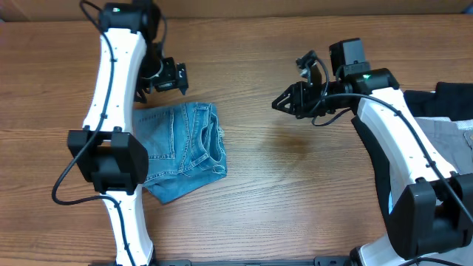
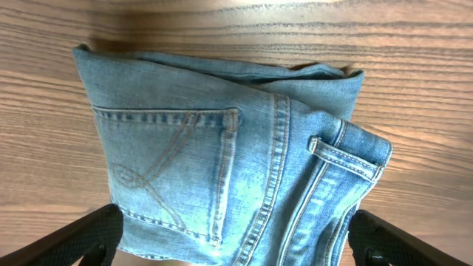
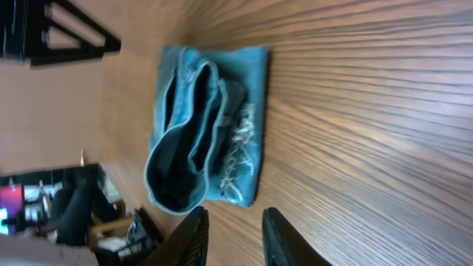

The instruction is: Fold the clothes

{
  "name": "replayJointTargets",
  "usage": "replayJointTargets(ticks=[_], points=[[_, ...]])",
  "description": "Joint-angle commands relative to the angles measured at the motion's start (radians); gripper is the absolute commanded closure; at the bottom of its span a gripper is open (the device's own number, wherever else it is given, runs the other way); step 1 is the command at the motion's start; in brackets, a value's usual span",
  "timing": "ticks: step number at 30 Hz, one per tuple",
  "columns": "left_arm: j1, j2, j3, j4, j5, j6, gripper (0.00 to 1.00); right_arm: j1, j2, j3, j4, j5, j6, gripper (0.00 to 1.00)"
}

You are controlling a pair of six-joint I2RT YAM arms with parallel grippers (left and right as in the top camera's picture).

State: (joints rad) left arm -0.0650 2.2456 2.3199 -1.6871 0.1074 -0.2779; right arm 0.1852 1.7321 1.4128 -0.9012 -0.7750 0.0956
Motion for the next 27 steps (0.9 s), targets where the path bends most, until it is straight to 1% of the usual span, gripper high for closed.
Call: replayJointTargets(ticks=[1,4,6,8,11,13,15,16,17,19,20,23,26,27], points=[[0.018,-0.03,0.024,-0.003,0.074,0.074,0.0,0.066,-0.032,0.003,0.007,-0.058,-0.053,0.7],[0.03,-0.032,0.024,-0.003,0.077,0.101,0.0,0.153,-0.032,0.003,0.014,-0.061,-0.056,0.69],[0.031,-0.037,0.024,-0.003,0.083,0.121,0.0,0.214,-0.032,0.003,0.032,-0.03,-0.053,0.67],[0.031,-0.051,0.024,-0.003,0.105,0.131,0.0,0.279,-0.028,0.003,0.063,0.06,-0.021,0.65],[0.031,-0.098,0.024,-0.003,0.102,0.154,0.0,0.372,-0.013,0.003,0.105,0.243,0.032,0.62],[0.031,-0.135,0.024,-0.003,0.079,0.175,0.0,0.425,0.002,0.002,0.121,0.289,0.035,0.61],[0.033,-0.18,0.024,-0.003,0.009,0.177,0.0,0.47,0.026,0.002,0.13,0.289,0.035,0.61],[0.033,-0.217,0.024,-0.003,-0.056,0.178,0.0,0.502,0.054,0.002,0.134,0.309,0.038,0.62],[0.033,-0.233,0.024,-0.003,-0.075,0.18,0.0,0.516,0.071,0.002,0.134,0.335,0.051,0.62],[0.033,-0.253,0.024,-0.003,-0.077,0.208,0.0,0.532,0.107,0.002,0.141,0.379,0.091,0.63],[0.033,-0.26,0.024,-0.003,-0.077,0.216,0.0,0.534,0.122,0.002,0.147,0.377,0.092,0.66],[0.033,-0.259,0.019,-0.003,-0.077,0.251,0.0,0.535,0.152,0.002,0.166,0.344,0.092,0.71],[0.033,-0.254,-0.016,-0.003,-0.079,0.277,0.0,0.535,0.161,0.002,0.182,0.312,0.09,0.73],[0.033,-0.254,-0.034,-0.003,-0.084,0.282,0.0,0.535,0.161,0.002,0.187,0.305,0.087,0.77]])
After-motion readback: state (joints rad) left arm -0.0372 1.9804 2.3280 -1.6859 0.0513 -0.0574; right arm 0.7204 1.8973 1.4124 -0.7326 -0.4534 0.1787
